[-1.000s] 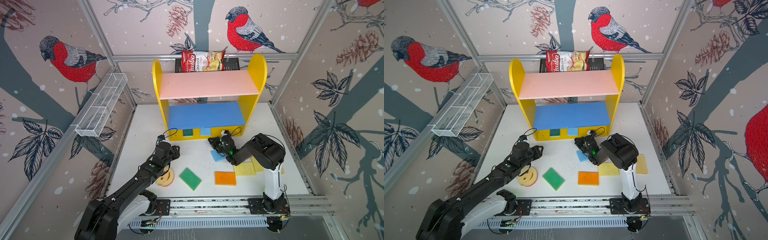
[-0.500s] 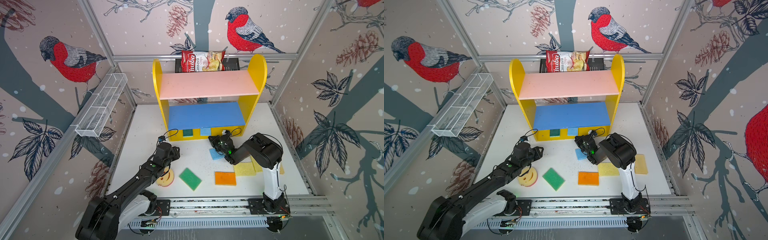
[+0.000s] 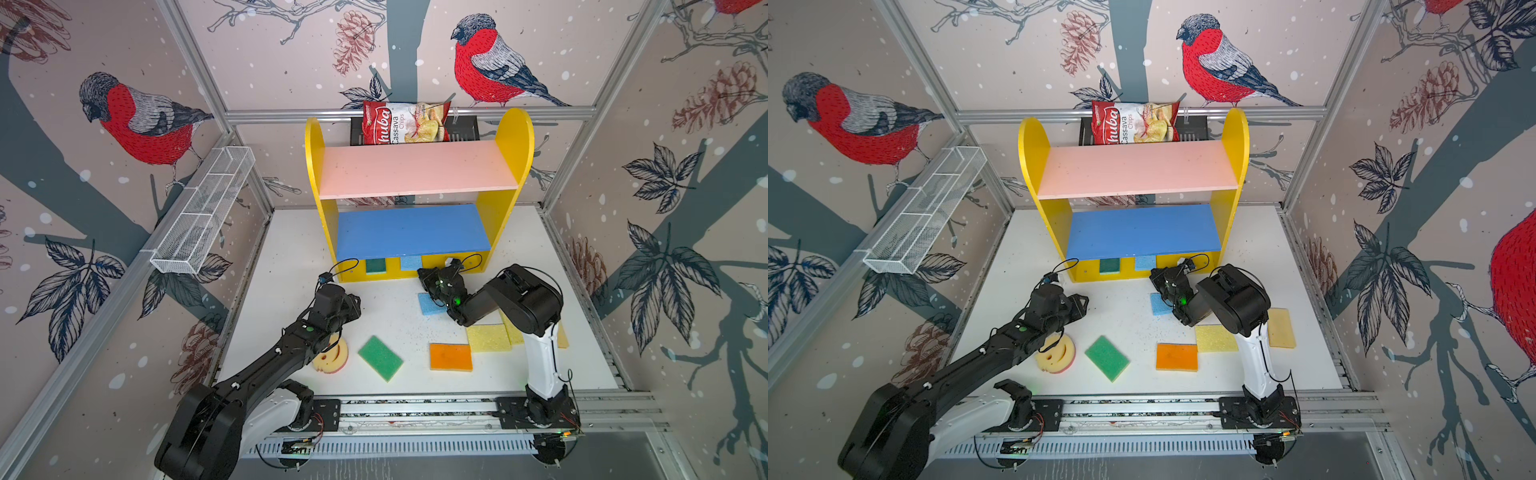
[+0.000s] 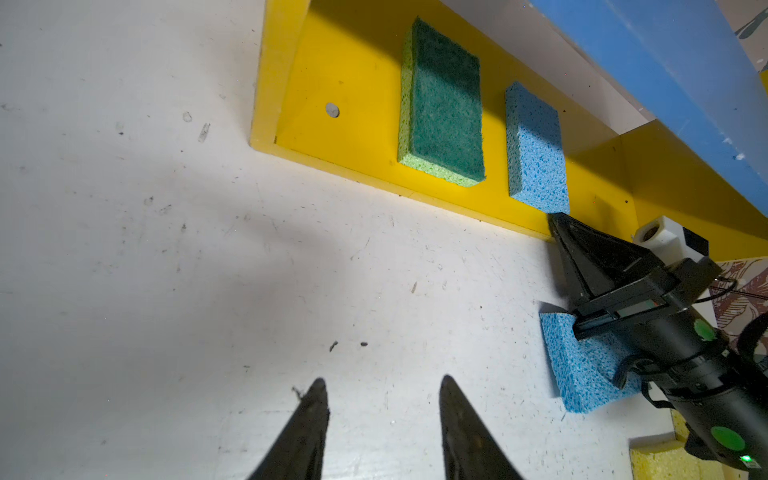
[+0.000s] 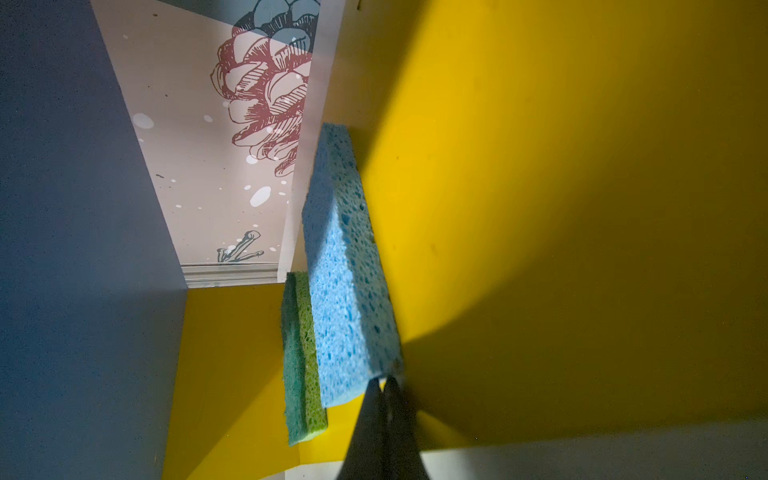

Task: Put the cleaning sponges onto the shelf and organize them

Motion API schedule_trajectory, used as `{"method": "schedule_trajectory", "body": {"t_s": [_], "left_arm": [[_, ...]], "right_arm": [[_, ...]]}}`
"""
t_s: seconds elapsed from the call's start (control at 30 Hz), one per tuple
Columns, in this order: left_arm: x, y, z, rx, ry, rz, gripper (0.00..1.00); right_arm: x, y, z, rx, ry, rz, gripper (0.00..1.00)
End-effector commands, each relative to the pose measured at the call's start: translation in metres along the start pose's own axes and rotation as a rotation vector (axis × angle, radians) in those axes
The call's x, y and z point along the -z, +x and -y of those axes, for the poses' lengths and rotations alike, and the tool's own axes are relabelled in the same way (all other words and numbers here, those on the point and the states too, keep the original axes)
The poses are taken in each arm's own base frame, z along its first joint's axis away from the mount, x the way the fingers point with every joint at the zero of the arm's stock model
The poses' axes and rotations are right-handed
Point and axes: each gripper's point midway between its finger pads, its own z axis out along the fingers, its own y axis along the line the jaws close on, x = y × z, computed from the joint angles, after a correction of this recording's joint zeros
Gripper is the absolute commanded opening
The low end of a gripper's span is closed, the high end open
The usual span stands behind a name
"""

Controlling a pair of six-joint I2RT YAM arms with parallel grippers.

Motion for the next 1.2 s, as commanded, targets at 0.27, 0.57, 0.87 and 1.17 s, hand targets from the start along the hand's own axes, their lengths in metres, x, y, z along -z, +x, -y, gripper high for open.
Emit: {"method": "schedule_trajectory", "body": {"t_s": [0.27,0.57,0.87,1.17], "left_arm": [[0.0,-0.01,0.008,-0.005,0.03,0.035,0.44],[-0.003,-0.01,0.012,0.008,0.038,0.023,0.44],[-0.004,-0.007,0.011,0.03,0.043,0.023,0.48],[-0.013,-0.006,0.028,0.025,0.065,0.008,0.49]], "right_arm": [[0.026,-0.003,0.037,0.113,0.166,-0.004,0.04],[0.055,-0.019,-0.012,0.382,0.167,-0.026,0.08],[0.1,-0.011,-0.01,0.487,0.342,-0.166,0.33],[0.165,0.008,0.029,0.305,0.366,-0.167,0.47]]}}
